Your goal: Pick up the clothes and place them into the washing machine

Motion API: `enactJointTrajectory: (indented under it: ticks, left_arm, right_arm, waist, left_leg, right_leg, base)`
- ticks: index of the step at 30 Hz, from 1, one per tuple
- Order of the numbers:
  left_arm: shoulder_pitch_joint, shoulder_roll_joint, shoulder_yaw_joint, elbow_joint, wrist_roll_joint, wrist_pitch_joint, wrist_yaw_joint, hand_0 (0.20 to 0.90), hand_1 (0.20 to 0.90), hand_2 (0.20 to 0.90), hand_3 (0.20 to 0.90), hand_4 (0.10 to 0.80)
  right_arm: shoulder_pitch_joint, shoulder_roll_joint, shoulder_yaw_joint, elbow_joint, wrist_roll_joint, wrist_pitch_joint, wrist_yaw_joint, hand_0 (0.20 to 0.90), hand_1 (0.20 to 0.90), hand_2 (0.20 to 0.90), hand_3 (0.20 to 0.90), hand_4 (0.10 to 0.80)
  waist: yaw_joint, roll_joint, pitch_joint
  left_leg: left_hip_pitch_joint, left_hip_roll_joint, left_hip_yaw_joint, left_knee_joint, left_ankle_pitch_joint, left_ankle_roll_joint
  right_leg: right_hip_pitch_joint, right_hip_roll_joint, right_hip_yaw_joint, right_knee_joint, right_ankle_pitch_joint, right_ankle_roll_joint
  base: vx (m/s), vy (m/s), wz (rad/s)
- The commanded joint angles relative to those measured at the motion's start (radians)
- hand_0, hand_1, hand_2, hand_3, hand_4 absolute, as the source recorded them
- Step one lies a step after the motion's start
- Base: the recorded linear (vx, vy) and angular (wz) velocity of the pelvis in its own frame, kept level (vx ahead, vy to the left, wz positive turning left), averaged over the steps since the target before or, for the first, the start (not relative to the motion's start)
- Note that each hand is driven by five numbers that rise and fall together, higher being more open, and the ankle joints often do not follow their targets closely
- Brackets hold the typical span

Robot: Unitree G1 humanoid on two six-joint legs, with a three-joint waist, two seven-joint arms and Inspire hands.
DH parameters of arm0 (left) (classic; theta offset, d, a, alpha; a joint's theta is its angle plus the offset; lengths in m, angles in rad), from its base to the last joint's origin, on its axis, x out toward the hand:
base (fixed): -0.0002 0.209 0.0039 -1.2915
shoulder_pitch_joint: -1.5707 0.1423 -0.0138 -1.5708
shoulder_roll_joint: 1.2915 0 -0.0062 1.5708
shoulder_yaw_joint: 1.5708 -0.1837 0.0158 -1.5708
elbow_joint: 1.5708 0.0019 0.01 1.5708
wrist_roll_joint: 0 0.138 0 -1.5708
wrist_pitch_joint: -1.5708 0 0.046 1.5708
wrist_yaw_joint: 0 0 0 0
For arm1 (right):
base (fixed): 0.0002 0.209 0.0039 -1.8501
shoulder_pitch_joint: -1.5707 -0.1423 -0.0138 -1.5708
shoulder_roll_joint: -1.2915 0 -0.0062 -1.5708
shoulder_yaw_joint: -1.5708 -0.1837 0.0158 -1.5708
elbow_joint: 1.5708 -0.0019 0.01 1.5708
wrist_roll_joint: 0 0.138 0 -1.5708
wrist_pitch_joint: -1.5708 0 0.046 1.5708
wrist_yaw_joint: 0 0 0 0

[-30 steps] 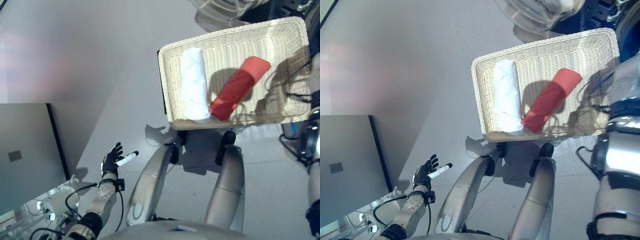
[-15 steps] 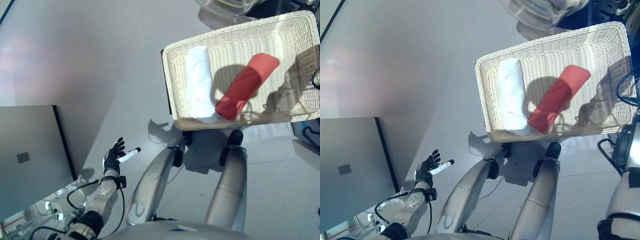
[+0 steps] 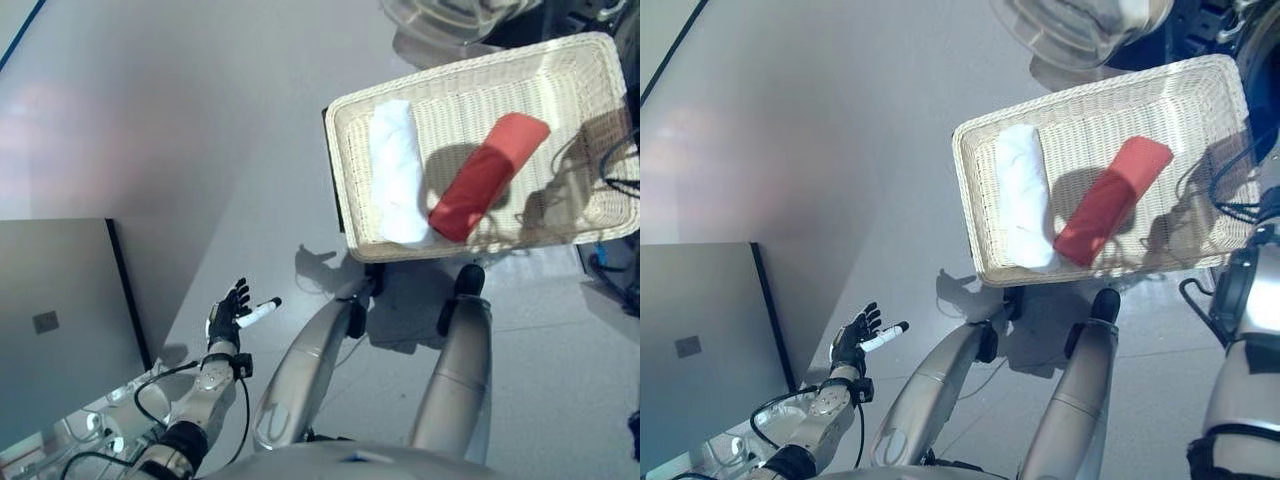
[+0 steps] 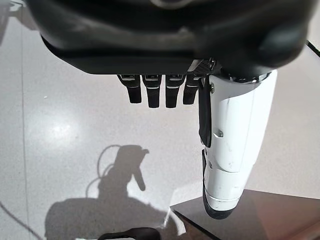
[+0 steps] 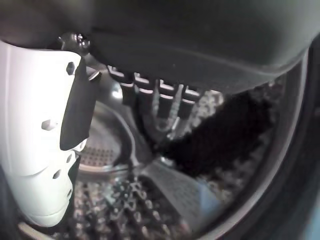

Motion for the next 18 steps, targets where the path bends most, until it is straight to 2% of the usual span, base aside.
enactJointTrajectory:
  ticks: [1, 6, 8, 12, 13, 17, 18]
  left_arm:
    - [-0.009, 0.008, 0.036, 0.099, -0.026, -0.031, 0.022, 0.900, 0.900, 0.900, 0.900, 0.800]
    - [-0.018, 0.008, 0.040, 0.109, -0.030, -0.033, 0.016, 0.900, 0.900, 0.900, 0.900, 0.800]
    - [-0.020, 0.015, 0.044, 0.112, -0.025, -0.028, 0.014, 0.900, 0.900, 0.900, 0.900, 0.800]
    - [-0.016, 0.033, 0.060, 0.119, -0.015, -0.028, 0.017, 0.900, 0.900, 0.900, 0.900, 0.800]
    - [-0.011, 0.041, 0.065, 0.123, -0.009, -0.027, 0.013, 0.900, 0.900, 0.900, 0.900, 0.800]
    - [-0.013, 0.052, 0.076, 0.138, 0.003, -0.023, 0.013, 0.900, 0.900, 0.900, 0.900, 0.800]
    - [-0.013, 0.061, 0.081, 0.149, 0.012, -0.021, 0.010, 0.900, 0.900, 0.900, 0.900, 0.800]
  right_arm:
    - [0.121, 0.045, 0.058, -0.102, -0.037, -0.097, 0.034, 0.900, 0.900, 0.900, 0.900, 0.800]
    - [0.226, 0.224, 0.036, -0.085, -0.026, -0.071, 0.090, 0.900, 0.900, 0.900, 0.900, 0.800]
    - [0.253, 0.269, 0.042, -0.046, -0.027, -0.040, 0.123, 0.900, 0.900, 0.900, 0.900, 0.800]
    - [0.284, 0.310, 0.083, 0.000, -0.080, 0.016, 0.147, 0.900, 0.900, 0.900, 0.900, 0.800]
    - [0.292, 0.304, 0.115, 0.029, -0.149, 0.057, 0.154, 0.900, 0.900, 0.900, 0.900, 0.800]
    - [0.306, 0.318, 0.130, 0.055, -0.165, 0.083, 0.183, 0.900, 0.900, 0.900, 0.900, 0.800]
    - [0.311, 0.322, 0.136, 0.100, -0.174, 0.110, 0.201, 0.900, 0.900, 0.900, 0.900, 0.800]
  waist:
    - [-0.001, 0.013, -0.075]
    - [-0.003, -0.018, -0.067]
    - [0.004, -0.033, -0.065]
    - [0.010, -0.061, -0.058]
    - [0.012, -0.073, -0.058]
    - [0.013, -0.099, -0.048]
    - [0.022, -0.119, -0.047]
  left_leg:
    - [0.019, 0.023, -0.021, -0.004, -0.056, -0.089]
    - [0.067, 0.036, -0.042, -0.043, -0.035, -0.097]
    - [0.088, 0.040, -0.052, -0.058, -0.025, -0.100]
    - [0.115, 0.048, -0.067, -0.088, -0.007, -0.107]
    - [0.125, 0.050, -0.074, -0.097, 0.000, -0.109]
    - [0.141, 0.055, -0.088, -0.110, 0.009, -0.113]
    - [0.148, 0.058, -0.097, -0.113, 0.012, -0.114]
  right_leg:
    - [0.102, 0.059, -0.064, -0.161, 0.071, -0.037]
    - [0.178, 0.075, -0.098, -0.238, 0.098, -0.037]
    - [0.212, 0.077, -0.115, -0.268, 0.112, -0.036]
    - [0.257, 0.083, -0.142, -0.319, 0.132, -0.036]
    - [0.272, 0.086, -0.149, -0.335, 0.138, -0.036]
    - [0.300, 0.089, -0.170, -0.359, 0.148, -0.037]
    - [0.315, 0.091, -0.182, -0.368, 0.150, -0.039]
  base:
    - [-0.005, -0.042, -0.04]
    - [-0.012, -0.057, -0.04]
    - [-0.016, -0.081, 0.03]
    - [-0.009, -0.066, 0.11]
    - [-0.010, -0.073, 0.10]
    - [0.000, -0.065, 0.09]
    - [0.010, -0.075, 0.12]
